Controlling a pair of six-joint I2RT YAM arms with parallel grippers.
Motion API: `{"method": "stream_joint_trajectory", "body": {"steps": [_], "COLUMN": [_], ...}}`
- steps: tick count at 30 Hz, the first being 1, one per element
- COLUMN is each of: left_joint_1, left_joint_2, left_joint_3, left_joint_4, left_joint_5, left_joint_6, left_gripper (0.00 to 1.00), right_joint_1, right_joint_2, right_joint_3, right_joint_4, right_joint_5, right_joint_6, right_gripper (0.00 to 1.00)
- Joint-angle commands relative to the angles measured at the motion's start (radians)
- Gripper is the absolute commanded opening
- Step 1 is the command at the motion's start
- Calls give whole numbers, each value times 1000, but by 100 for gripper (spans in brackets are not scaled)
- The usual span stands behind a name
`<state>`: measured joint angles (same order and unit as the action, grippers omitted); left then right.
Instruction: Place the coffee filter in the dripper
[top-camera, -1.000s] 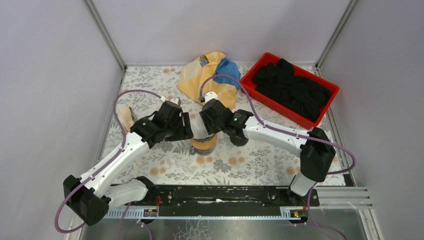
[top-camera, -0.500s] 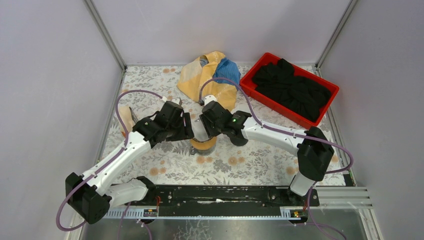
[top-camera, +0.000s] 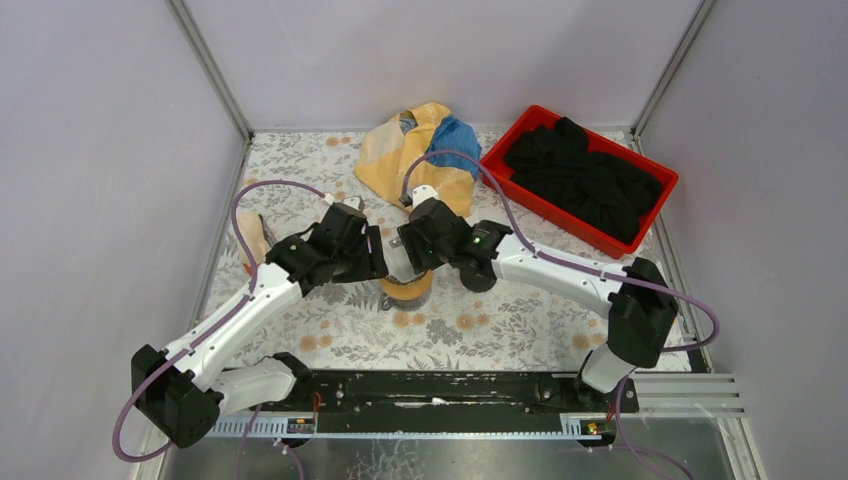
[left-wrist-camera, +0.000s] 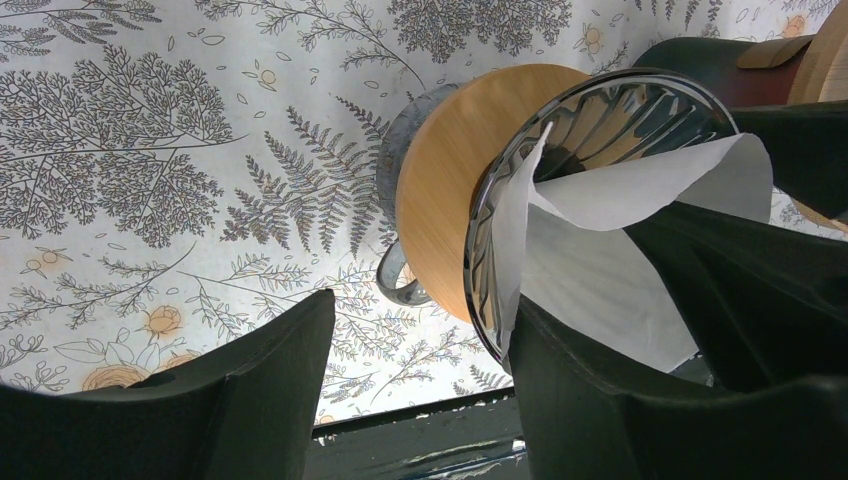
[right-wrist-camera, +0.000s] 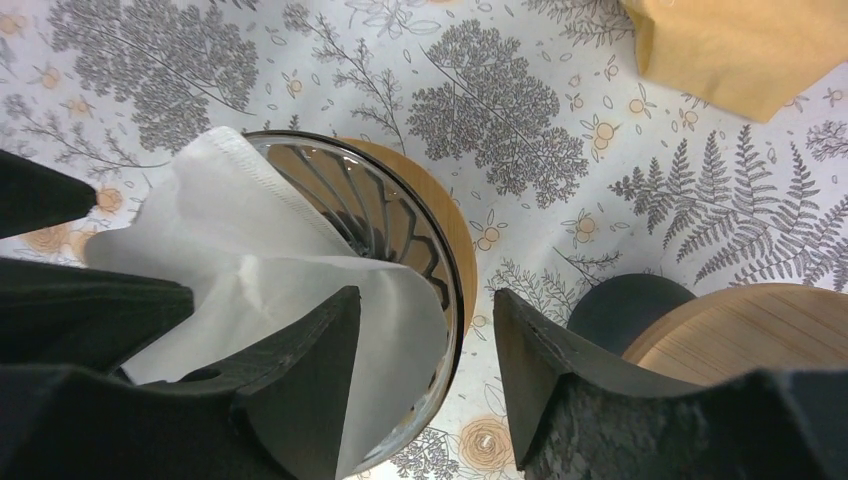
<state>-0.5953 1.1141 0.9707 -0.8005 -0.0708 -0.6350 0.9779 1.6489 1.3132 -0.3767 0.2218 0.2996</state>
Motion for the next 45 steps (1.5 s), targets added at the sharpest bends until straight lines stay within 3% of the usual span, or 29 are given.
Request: {"method": "stream_joint_trajectory", "body": {"steps": [1, 24, 33, 45], "left_joint_1": [-6, -4, -1, -1], "left_joint_2": [2, -42, 18, 40], "left_joint_3": [-5, 44, 71, -2], "left_joint_4": [22, 65, 87, 86], "left_joint_5": [-3, -9, -10, 12], "left_joint_6": [14, 5, 27, 29], "left_gripper": [69, 82, 83, 83], "right_joint_1": [-7, -6, -6, -8], "right_joint_2": [-74, -78, -79, -19], "right_joint_3": [22, 31, 32, 40], "right_joint_4": [15, 33, 37, 23], "right_joint_5": [-5, -7, 3, 70], "right_joint_6": [-12, -38, -42, -35], "right_gripper": [60, 66, 66, 67]}}
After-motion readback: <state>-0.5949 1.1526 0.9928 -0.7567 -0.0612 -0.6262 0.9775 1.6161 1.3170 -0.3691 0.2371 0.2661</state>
